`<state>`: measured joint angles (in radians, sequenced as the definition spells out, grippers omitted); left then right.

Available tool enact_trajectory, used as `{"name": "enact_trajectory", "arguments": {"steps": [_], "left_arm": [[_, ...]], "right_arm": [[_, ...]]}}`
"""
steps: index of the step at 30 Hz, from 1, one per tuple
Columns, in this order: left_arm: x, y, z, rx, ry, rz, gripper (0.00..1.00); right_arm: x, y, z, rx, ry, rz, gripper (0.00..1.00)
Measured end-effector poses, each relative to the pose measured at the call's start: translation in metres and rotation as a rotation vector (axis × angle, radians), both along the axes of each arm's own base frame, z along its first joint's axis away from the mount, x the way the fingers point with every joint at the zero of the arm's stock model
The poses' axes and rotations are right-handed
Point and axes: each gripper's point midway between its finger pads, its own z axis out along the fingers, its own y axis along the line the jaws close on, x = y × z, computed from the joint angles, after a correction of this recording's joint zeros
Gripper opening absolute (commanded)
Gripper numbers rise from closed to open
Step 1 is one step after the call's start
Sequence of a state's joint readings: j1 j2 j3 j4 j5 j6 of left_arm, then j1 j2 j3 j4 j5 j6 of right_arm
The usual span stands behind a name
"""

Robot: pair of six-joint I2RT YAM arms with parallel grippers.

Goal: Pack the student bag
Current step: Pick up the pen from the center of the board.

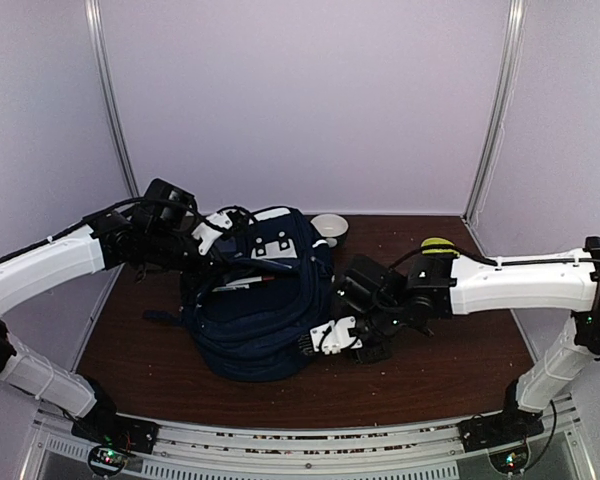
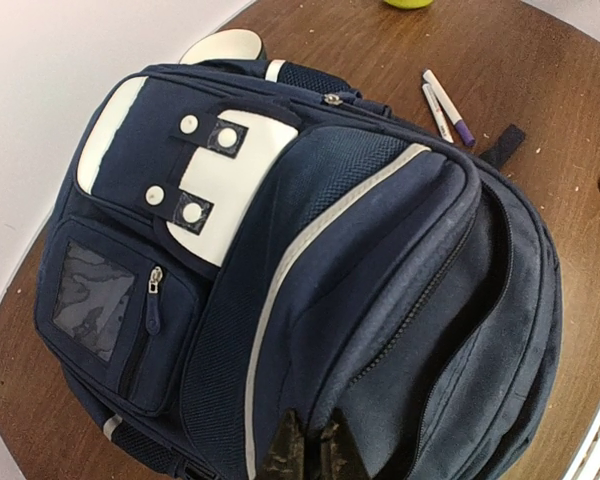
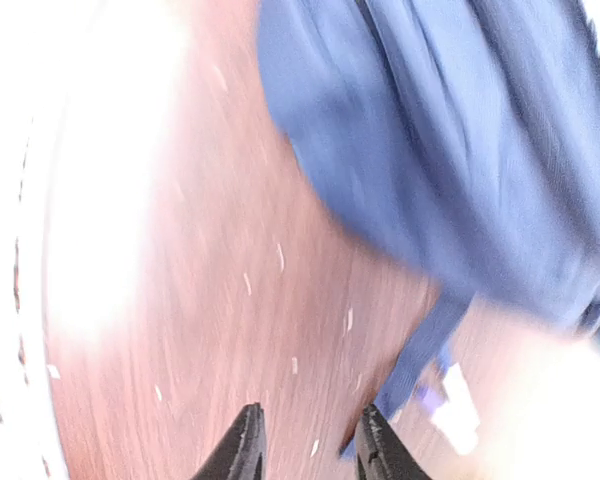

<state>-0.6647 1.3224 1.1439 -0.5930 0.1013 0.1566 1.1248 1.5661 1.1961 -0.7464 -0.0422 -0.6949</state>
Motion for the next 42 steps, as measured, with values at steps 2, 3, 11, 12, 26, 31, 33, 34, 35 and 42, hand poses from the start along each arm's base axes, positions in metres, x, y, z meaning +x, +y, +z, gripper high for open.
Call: {"name": "enact_trajectory", "arguments": {"steps": [2, 3, 11, 12, 26, 31, 33, 34, 35, 42], "left_arm": [[0.000, 0.000, 0.000, 0.000, 0.000, 0.000, 0.00], [0.000, 0.000, 0.001, -0.001, 0.000, 0.000, 0.00], [0.000, -0.002, 0.000, -0.002, 0.008, -0.005, 0.00], [0.000, -0.002, 0.000, -0.002, 0.008, -0.004, 0.00], [-0.001, -0.003, -0.001, -0.006, 0.015, -0.011, 0.00], [-0.001, -0.004, -0.001, -0.008, 0.017, -0.015, 0.00], [-0.001, -0.004, -0.001, -0.008, 0.017, -0.015, 0.00], [-0.001, -0.004, -0.001, -0.008, 0.018, -0.015, 0.00], [-0.001, -0.004, -0.001, -0.008, 0.018, -0.015, 0.00], [-0.001, -0.004, -0.001, -0.008, 0.018, -0.015, 0.00]], "right_arm": [[0.017, -0.025, -0.007, -0.026, 0.043, -0.076, 0.29], [0.030, -0.039, -0.009, -0.038, 0.060, -0.125, 0.29], [0.116, -0.101, -0.004, -0.090, 0.074, -0.321, 0.26], [0.126, -0.102, -0.005, -0.096, 0.069, -0.322, 0.26], [0.188, -0.118, -0.068, -0.297, 0.079, -0.214, 0.30], [0.197, -0.112, -0.067, -0.301, 0.061, -0.173, 0.29], [0.198, -0.111, -0.068, -0.305, 0.060, -0.160, 0.28], [0.198, -0.110, -0.070, -0.311, 0.060, -0.149, 0.27], [0.198, -0.110, -0.072, -0.317, 0.062, -0.140, 0.27], [0.192, -0.112, -0.083, -0.367, 0.079, -0.096, 0.26]]}}
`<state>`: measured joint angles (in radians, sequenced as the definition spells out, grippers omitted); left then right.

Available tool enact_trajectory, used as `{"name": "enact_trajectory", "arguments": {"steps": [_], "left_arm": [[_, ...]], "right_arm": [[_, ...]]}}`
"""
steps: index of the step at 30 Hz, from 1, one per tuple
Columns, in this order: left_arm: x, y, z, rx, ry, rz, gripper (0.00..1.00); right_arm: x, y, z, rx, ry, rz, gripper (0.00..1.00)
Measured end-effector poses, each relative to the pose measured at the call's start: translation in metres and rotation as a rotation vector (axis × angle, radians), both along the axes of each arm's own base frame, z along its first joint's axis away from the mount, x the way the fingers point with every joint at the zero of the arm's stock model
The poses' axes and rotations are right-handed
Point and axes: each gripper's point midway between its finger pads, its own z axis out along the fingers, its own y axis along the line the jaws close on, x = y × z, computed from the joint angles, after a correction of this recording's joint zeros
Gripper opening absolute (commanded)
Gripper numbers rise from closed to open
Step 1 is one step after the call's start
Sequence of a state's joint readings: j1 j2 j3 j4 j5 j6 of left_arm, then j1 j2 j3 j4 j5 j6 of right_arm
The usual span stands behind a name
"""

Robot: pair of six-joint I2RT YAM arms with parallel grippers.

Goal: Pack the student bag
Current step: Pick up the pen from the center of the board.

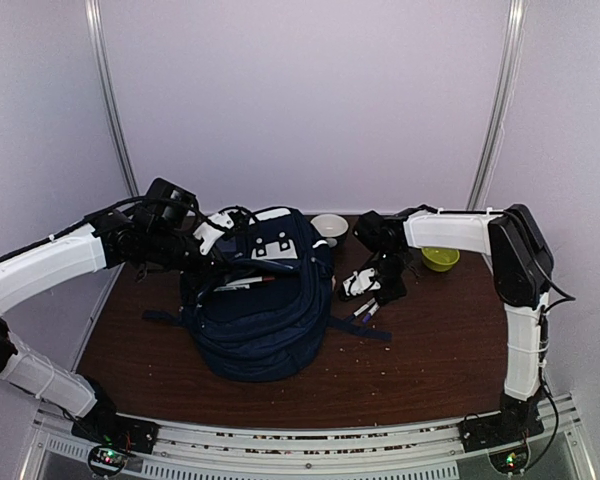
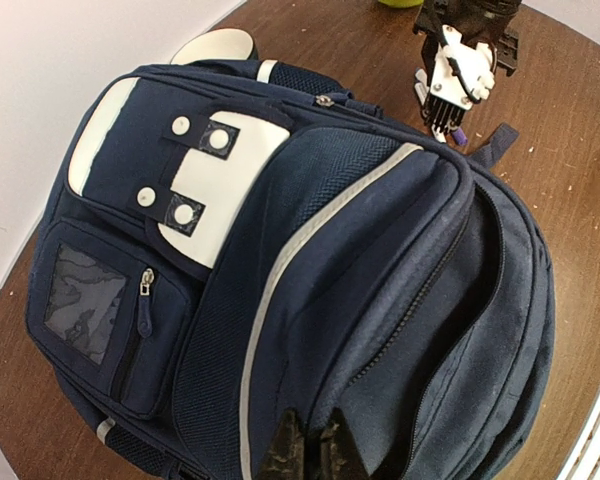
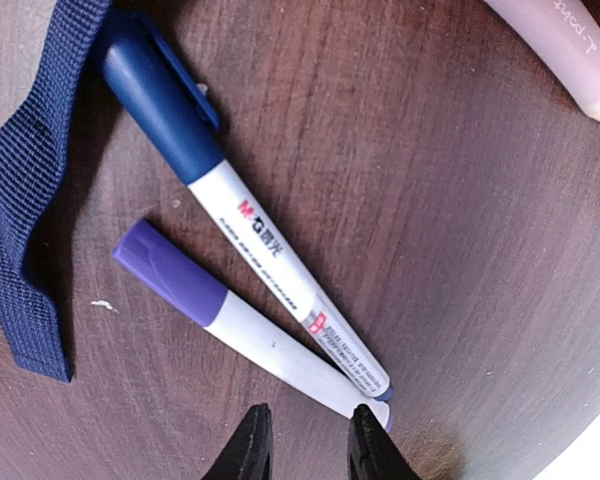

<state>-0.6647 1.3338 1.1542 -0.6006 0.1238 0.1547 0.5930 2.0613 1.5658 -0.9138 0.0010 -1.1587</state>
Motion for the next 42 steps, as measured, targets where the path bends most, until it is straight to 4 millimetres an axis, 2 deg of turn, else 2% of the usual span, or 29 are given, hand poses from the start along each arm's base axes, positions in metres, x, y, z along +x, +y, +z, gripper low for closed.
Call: {"name": "enact_trajectory", "arguments": {"steps": [10, 20, 42], "left_arm": [[0.000, 0.000, 0.000, 0.000, 0.000, 0.000, 0.00], [0.000, 0.000, 0.000, 0.000, 0.000, -0.001, 0.00], [-0.001, -0.002, -0.001, -0.004, 0.007, -0.007, 0.00]], "right_arm": [[-0.005, -0.001, -0.003, -0.021, 0.017, 0.023, 0.23], [-0.014, -0.006, -0.009, -0.044, 0.047, 0.030, 0.27], [-0.026, -0.006, -0.010, -0.083, 0.065, 0.067, 0.27]]}}
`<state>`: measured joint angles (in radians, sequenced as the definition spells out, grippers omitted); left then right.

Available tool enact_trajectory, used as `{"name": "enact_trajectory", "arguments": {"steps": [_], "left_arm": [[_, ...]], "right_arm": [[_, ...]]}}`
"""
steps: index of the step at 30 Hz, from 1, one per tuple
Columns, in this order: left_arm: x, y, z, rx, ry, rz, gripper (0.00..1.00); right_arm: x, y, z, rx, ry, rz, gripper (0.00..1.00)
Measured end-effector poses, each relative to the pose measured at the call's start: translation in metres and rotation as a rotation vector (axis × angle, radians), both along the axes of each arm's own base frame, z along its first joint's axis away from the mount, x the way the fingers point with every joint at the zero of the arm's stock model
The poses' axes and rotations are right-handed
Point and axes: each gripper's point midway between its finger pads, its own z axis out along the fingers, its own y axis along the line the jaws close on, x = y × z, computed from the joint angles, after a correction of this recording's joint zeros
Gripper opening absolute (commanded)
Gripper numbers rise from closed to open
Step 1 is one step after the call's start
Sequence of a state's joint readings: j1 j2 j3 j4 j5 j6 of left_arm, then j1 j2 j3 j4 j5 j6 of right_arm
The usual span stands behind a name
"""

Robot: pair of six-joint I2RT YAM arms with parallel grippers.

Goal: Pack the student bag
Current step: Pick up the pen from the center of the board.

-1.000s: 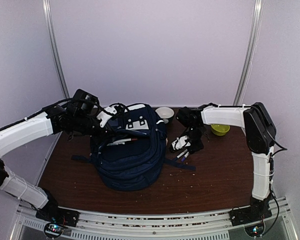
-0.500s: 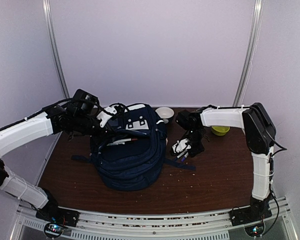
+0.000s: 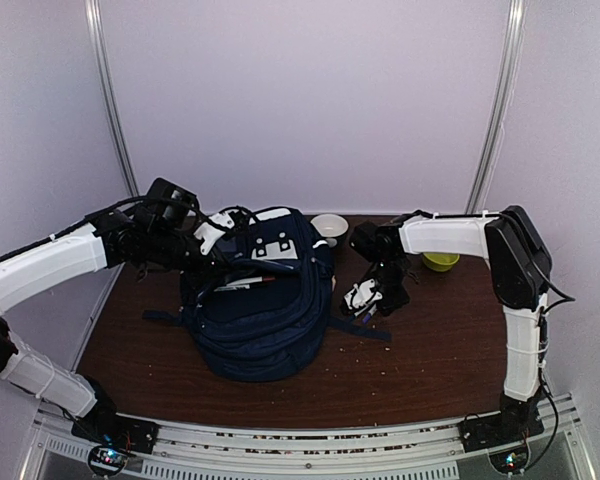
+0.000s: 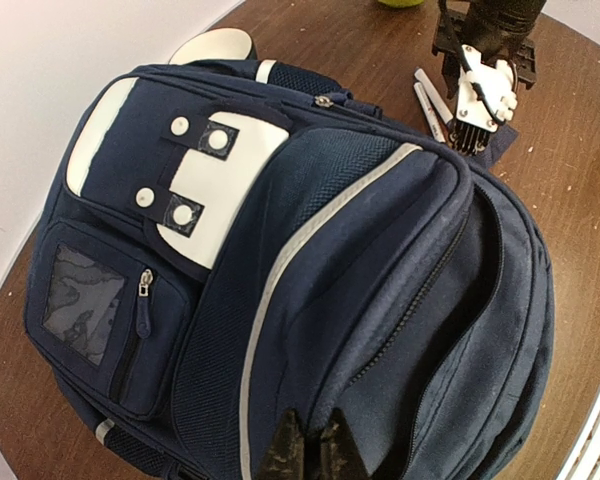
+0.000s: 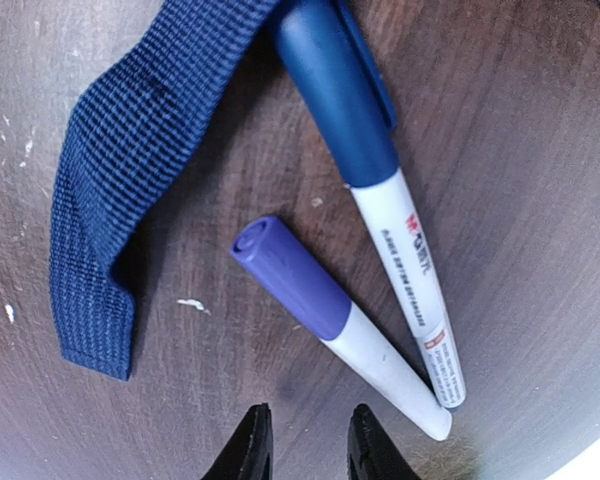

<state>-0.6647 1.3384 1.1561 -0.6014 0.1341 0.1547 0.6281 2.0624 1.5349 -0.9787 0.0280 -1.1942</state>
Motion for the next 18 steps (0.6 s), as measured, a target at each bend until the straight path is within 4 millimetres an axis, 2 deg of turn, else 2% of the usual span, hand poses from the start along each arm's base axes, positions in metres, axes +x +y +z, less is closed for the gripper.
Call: {"name": "enact_trajectory", "arguments": {"steps": [9, 18], "left_arm": [[0.001, 0.000, -0.001, 0.002, 0.003, 0.000, 0.00], [0.000, -0.001, -0.001, 0.002, 0.004, -0.001, 0.00]], "right_arm": [[0.011, 0.007, 0.010, 0.012, -0.042, 0.012, 0.32], [0.015, 0.007, 0.004, -0.004, -0.055, 0.023, 0.28]]}}
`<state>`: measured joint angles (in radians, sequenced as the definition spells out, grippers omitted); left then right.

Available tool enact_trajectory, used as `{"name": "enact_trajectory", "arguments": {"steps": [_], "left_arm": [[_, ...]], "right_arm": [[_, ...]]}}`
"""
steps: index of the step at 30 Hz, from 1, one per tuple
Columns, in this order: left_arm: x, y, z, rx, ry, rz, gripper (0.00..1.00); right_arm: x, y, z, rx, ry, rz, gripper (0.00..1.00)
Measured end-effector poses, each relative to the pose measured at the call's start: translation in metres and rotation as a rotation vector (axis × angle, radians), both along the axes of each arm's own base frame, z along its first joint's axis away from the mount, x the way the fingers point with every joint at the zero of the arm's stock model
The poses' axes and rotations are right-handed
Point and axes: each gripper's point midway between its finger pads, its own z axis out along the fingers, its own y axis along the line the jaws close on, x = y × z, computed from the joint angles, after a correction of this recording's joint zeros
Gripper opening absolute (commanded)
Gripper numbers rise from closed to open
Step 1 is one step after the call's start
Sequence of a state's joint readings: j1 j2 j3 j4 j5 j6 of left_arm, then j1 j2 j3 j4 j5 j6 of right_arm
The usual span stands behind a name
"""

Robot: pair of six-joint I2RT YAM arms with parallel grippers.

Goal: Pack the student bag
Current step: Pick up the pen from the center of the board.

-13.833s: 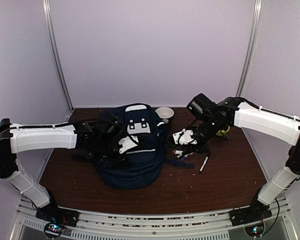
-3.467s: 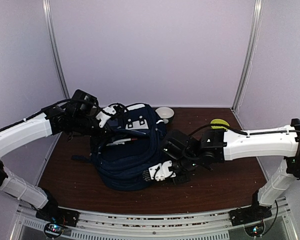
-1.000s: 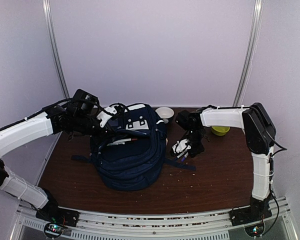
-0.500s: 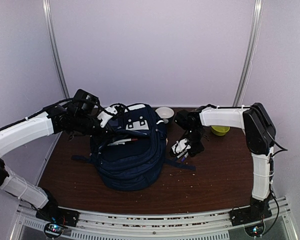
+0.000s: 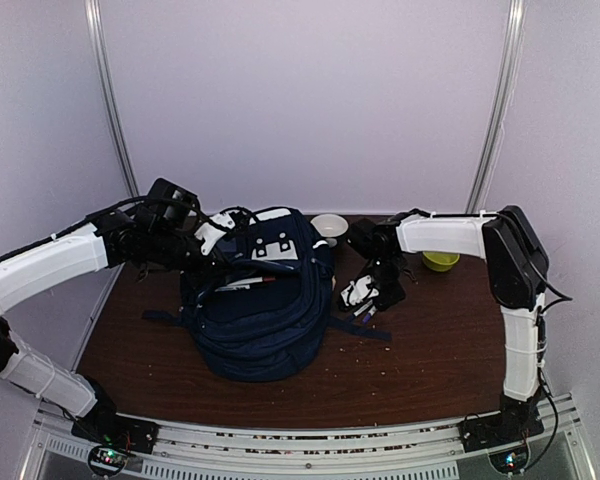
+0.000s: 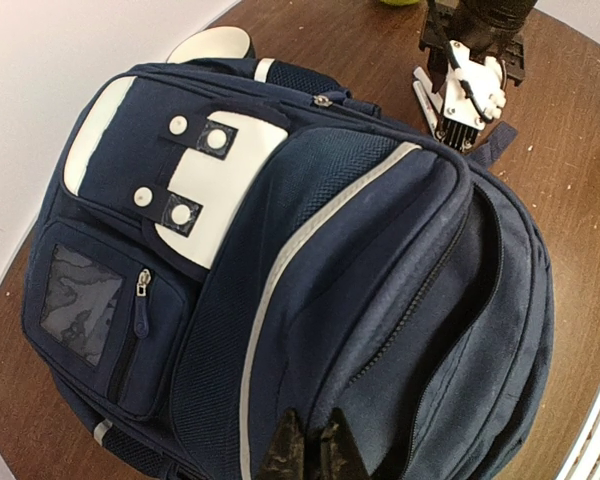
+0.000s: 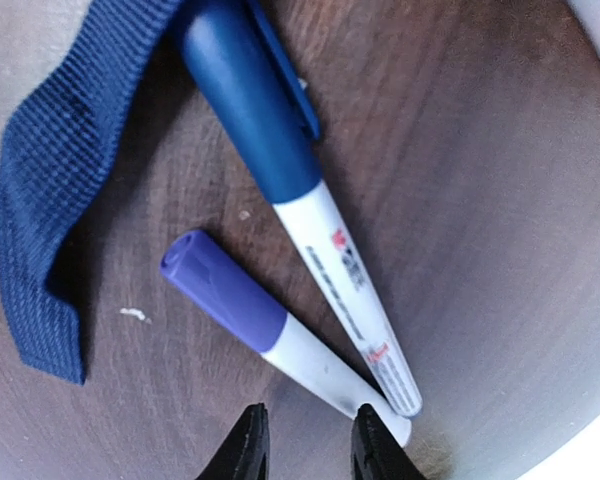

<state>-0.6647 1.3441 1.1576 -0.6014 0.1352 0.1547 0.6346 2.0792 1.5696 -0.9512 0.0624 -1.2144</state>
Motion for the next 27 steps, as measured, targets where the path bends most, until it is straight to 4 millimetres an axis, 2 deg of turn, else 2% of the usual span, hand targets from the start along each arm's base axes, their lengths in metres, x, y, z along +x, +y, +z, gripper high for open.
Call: {"name": "enact_trajectory", "arguments": {"steps": [4, 13, 20, 27], "left_arm": [[0.000, 0.000, -0.001, 0.002, 0.002, 0.000, 0.00], [0.000, 0.000, -0.001, 0.002, 0.003, 0.000, 0.00], [0.000, 0.000, -0.001, 0.003, 0.003, 0.001, 0.00], [0.000, 0.000, -0.001, 0.001, 0.005, -0.002, 0.00]], "right_arm": [[-0.001, -0.004, -0.014, -0.033, 0.020, 0.010, 0.25], [-0.006, -0.009, -0.015, -0.054, 0.032, 0.009, 0.23], [-0.037, -0.025, -0.017, -0.055, 0.080, -0.075, 0.20], [-0.060, -0.031, -0.018, -0.027, 0.073, -0.268, 0.24]]}}
